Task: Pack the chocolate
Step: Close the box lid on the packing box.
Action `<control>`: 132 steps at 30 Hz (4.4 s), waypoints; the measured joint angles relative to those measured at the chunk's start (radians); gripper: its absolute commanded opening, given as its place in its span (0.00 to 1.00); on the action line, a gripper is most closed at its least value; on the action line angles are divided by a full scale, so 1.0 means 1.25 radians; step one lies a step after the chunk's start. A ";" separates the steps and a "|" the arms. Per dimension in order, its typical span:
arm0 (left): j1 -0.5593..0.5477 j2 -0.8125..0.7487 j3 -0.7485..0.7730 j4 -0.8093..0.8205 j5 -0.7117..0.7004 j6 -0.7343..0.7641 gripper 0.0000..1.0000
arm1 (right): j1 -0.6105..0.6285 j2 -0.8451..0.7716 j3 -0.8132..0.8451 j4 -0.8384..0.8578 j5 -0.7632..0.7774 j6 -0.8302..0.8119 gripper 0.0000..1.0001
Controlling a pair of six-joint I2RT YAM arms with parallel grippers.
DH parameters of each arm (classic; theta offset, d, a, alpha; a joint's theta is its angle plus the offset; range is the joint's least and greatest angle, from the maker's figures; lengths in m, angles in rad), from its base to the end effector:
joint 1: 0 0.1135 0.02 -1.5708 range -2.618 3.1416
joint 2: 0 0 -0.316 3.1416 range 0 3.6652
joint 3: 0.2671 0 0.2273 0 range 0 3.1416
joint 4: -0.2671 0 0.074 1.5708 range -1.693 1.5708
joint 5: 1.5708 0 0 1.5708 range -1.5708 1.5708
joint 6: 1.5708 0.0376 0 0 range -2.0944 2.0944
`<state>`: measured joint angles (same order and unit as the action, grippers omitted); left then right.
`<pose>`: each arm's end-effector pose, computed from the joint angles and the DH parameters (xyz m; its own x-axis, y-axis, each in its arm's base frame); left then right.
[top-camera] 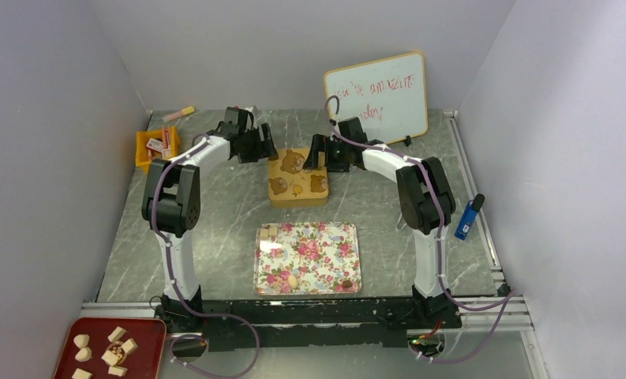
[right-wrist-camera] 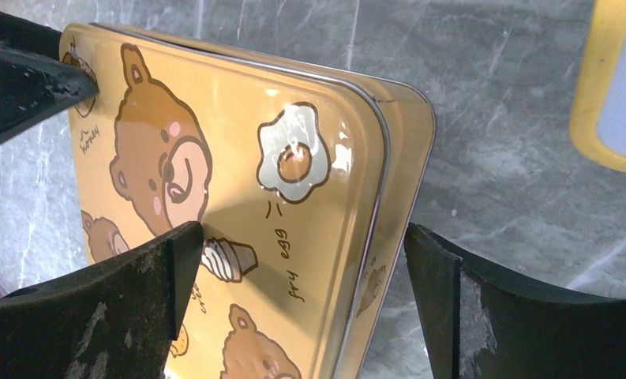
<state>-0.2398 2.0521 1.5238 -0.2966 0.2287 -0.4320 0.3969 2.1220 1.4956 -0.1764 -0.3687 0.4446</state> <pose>0.4457 -0.1178 0.2537 -0.8073 -0.2224 -0.5466 0.0471 0.8990 -0.4354 0.4320 0.1957 0.2243 -0.8533 0.0774 -0.5157 -0.2487 0.8089 0.5328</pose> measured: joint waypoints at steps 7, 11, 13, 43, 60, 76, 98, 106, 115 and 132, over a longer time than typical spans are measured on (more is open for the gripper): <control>0.015 -0.014 -0.009 -0.004 -0.024 0.001 0.79 | -0.005 -0.012 0.002 -0.032 0.001 -0.018 1.00; 0.016 -0.023 -0.012 -0.010 -0.043 0.002 0.79 | -0.008 -0.019 0.007 -0.059 0.006 -0.030 1.00; 0.017 -0.029 -0.012 -0.018 -0.054 0.003 0.80 | -0.010 -0.025 0.007 -0.076 0.014 -0.039 1.00; 0.027 -0.403 -0.270 -0.030 -0.179 0.037 0.79 | -0.045 -0.328 -0.125 -0.228 0.191 -0.139 1.00; 0.009 -0.360 -0.355 0.017 -0.166 0.034 0.78 | -0.055 -0.200 -0.169 -0.187 0.164 -0.137 1.00; -0.017 -0.219 -0.328 0.046 -0.150 0.032 0.77 | -0.045 -0.080 -0.027 -0.190 0.146 -0.131 1.00; -0.038 -0.203 -0.300 0.036 -0.161 0.032 0.77 | -0.013 -0.068 -0.019 -0.198 0.175 -0.125 1.00; -0.041 -0.203 -0.288 0.020 -0.182 0.037 0.78 | -0.007 -0.068 -0.019 -0.200 0.190 -0.125 1.00; -0.044 -0.203 -0.272 0.004 -0.185 0.037 0.78 | -0.009 -0.072 -0.037 -0.199 0.190 -0.122 1.00; -0.047 -0.178 -0.209 -0.006 -0.195 0.037 0.78 | -0.039 -0.103 -0.051 -0.198 0.189 -0.120 1.00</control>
<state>-0.2981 1.8301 1.2629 -0.3038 -0.0151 -0.3862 0.3481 1.9930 1.4322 -0.4244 -0.1326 0.2951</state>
